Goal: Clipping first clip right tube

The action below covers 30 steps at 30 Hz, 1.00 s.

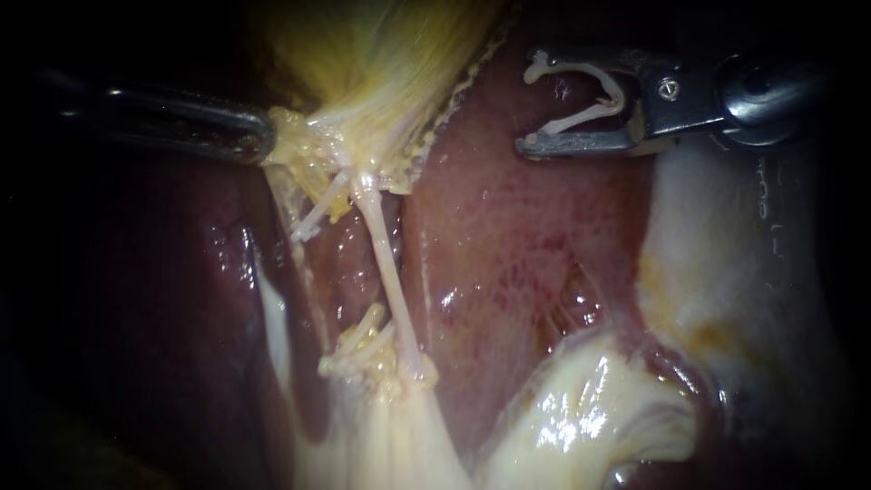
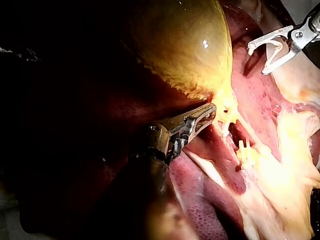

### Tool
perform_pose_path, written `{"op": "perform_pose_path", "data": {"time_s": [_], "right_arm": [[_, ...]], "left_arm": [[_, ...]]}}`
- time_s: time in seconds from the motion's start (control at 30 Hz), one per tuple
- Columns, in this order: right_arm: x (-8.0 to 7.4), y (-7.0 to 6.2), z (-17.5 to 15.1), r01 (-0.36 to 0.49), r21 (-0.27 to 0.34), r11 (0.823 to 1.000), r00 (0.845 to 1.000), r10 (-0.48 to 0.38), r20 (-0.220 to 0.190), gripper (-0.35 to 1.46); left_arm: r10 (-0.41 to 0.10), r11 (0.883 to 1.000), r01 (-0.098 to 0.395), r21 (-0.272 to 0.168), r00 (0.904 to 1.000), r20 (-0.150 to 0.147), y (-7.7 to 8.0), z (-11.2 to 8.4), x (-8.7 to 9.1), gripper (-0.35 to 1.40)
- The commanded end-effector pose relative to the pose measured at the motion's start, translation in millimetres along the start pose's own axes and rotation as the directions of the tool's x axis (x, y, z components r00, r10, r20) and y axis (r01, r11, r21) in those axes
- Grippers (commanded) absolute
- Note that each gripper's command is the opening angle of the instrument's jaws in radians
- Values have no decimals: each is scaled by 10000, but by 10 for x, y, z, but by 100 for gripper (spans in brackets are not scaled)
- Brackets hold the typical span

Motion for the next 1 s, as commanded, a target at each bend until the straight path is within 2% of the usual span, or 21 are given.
{"op": "perform_pose_path", "data": {"time_s": [0.03,0.13,0.33,0.53,0.77,1.0], "right_arm": [[-1,-3,1,14,78,10000,10000,-14,-27,50],[-3,-14,5,-263,829,9962,9993,284,-241,50],[-9,-40,20,-923,1462,9849,9950,970,-248,49],[-17,-61,31,-1472,2078,9670,9880,1537,-153,49],[-26,-83,45,-2025,2669,9422,9780,2085,62,49],[-34,-102,62,-2533,2919,9223,9661,2570,265,49]], "left_arm": [[-50,10000,50,-15,10000,9,0,0,-1,-35],[-64,10000,64,-13,10000,72,-1,-1,-2,-35],[-78,10000,78,-26,9999,109,-1,-2,-4,-35],[-77,10000,77,-28,9999,110,-1,-2,-4,-35],[-75,10000,75,-30,9999,110,-1,-2,-3,-35],[-72,10000,72,-37,9999,113,-1,-1,-3,-35]]}}
